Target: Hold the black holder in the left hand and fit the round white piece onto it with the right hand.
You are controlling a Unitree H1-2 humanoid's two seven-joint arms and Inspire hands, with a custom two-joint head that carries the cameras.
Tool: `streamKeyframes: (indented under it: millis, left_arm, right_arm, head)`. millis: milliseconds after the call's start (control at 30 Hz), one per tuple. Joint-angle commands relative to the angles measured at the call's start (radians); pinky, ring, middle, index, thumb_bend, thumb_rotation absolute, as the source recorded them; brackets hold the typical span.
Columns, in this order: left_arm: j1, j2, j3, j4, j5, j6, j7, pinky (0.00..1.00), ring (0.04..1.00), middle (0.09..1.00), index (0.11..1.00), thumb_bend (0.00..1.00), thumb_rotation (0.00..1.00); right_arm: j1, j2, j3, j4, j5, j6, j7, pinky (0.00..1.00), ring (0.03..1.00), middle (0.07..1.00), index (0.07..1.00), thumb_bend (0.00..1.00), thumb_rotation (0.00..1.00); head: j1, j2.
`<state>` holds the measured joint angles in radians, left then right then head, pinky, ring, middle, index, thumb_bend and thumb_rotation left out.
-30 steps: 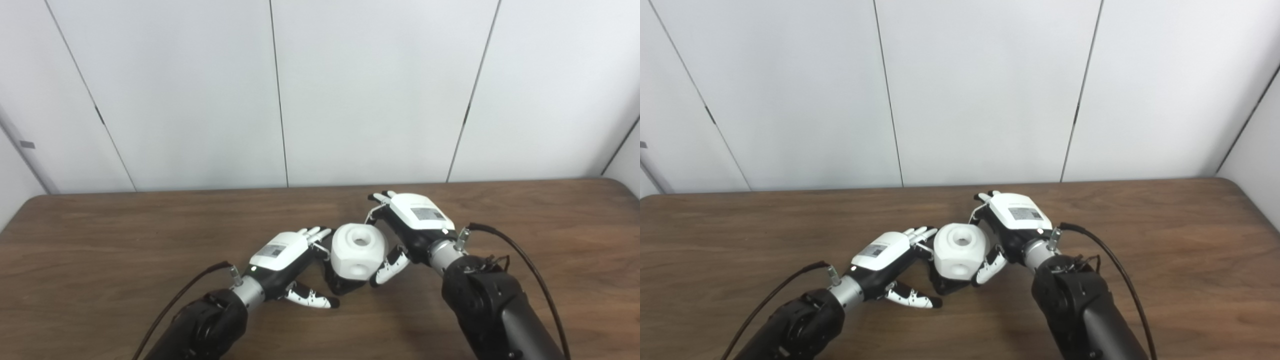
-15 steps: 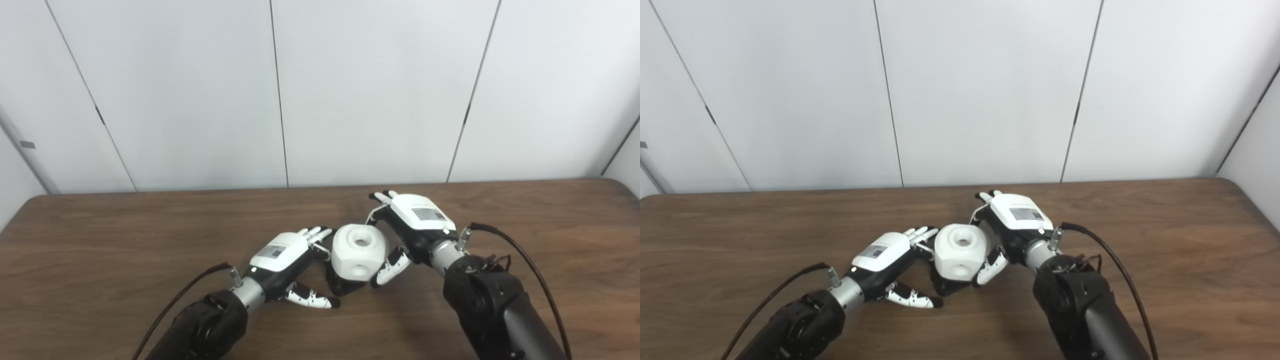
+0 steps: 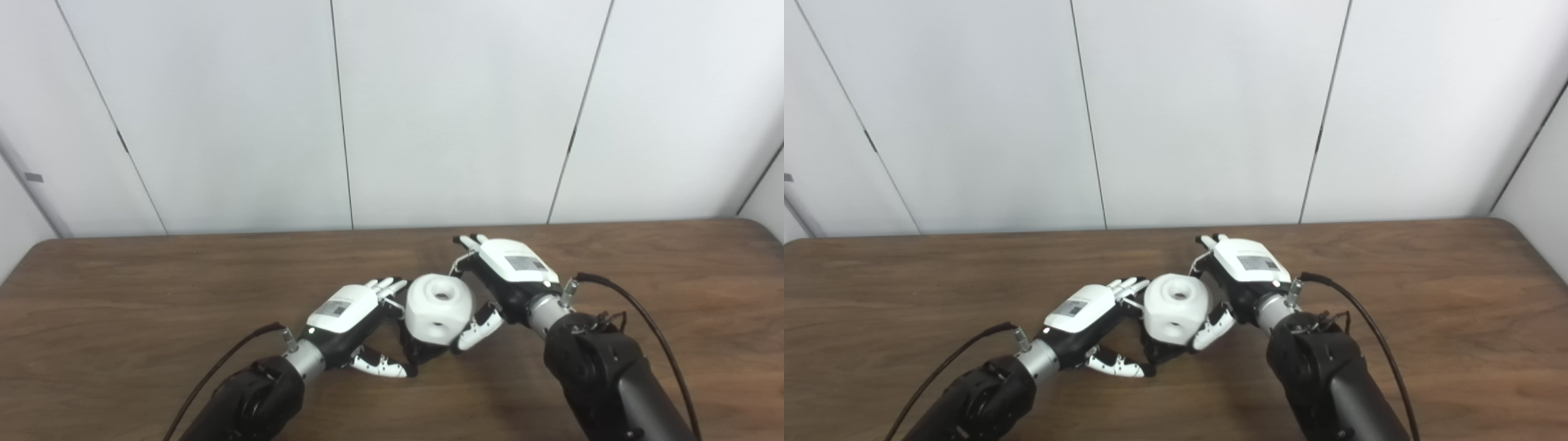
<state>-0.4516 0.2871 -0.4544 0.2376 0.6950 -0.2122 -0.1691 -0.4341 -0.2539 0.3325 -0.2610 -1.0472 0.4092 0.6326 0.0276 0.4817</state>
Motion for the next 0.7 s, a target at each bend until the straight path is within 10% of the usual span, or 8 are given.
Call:
streamKeyframes:
  millis: [0,667]
  left_arm:
    - [-0.019,-0.001,-0.009,0.012,0.013,-0.005,-0.008,1.0,1.0,0.978,0.479,0.52,0.05]
    - [-0.02,-0.001,-0.008,0.016,0.011,-0.012,-0.003,1.0,1.0,0.977,0.479,0.52,0.05]
  right_arm:
    - [-0.022,-0.008,-0.005,-0.015,-0.002,0.003,0.005,0.77,1.0,0.974,0.644,0.77,0.41]
    - [-0.031,-0.005,-0.009,-0.019,0.002,0.028,0.052,0.8,1.0,0.998,0.738,0.87,0.44]
  head:
    - [0.001,-0.001]
    - [-0.001,-0.006]
